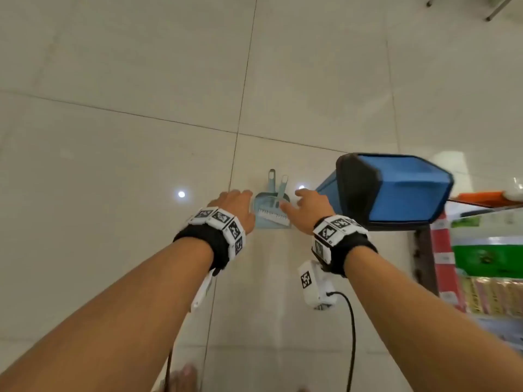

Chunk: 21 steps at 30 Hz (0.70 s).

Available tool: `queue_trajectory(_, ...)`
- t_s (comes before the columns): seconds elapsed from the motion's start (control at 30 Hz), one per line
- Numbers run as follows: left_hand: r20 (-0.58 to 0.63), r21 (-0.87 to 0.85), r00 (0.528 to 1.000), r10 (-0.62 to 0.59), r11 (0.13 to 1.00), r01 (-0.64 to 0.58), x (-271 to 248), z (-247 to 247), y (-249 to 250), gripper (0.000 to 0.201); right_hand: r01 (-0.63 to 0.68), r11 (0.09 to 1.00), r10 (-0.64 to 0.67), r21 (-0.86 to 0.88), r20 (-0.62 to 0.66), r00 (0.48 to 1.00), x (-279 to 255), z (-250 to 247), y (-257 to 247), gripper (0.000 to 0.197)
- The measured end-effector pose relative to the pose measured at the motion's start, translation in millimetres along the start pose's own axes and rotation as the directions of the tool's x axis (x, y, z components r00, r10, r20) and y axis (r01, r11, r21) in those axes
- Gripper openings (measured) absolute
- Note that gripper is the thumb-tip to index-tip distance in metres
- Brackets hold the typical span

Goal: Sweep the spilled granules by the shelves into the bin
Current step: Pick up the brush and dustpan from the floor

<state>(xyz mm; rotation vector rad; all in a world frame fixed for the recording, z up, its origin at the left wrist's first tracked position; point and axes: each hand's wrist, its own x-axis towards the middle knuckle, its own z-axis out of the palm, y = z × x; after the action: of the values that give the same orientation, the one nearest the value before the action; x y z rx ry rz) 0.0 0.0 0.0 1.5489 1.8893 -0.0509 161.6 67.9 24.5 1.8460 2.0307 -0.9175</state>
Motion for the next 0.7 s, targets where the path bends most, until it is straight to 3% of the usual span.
queue_trajectory(0.23, -0.072, 0.076, 0.993, 0.093, 0.993, -0.088, 108.7, 66.7, -12.4, 0.07, 0.014, 0.996, 0.006, 0.086, -0.223, 0.975, 101.4, 93.0, 36.2, 0.052)
queue_trajectory(0.43, -0.126, -0.016, 0.95, 0.285, 0.957, -0.289, 135.7, 96.6, -17.1, 0.076, 0.115, 0.992, -0.087, 0.047, -0.394, 0.915, 131.6, 127.3, 56.2, 0.037)
queue_trajectory(0.57, -0.088, 0.035, 0.963, 0.253, 0.967, -0.251, 126.1, 103.3, -9.8, 0.073, 0.12, 0.993, -0.118, -0.014, -0.353, 0.928, 109.2, 134.0, 68.9, 0.031)
queue_trajectory(0.7, -0.096, 0.222, 0.979, 0.179, 0.963, -0.154, 119.9, 119.5, 2.6, 0.068, 0.131, 0.991, -0.12, 0.007, -0.362, 0.924, 91.3, 144.1, 85.2, 0.037)
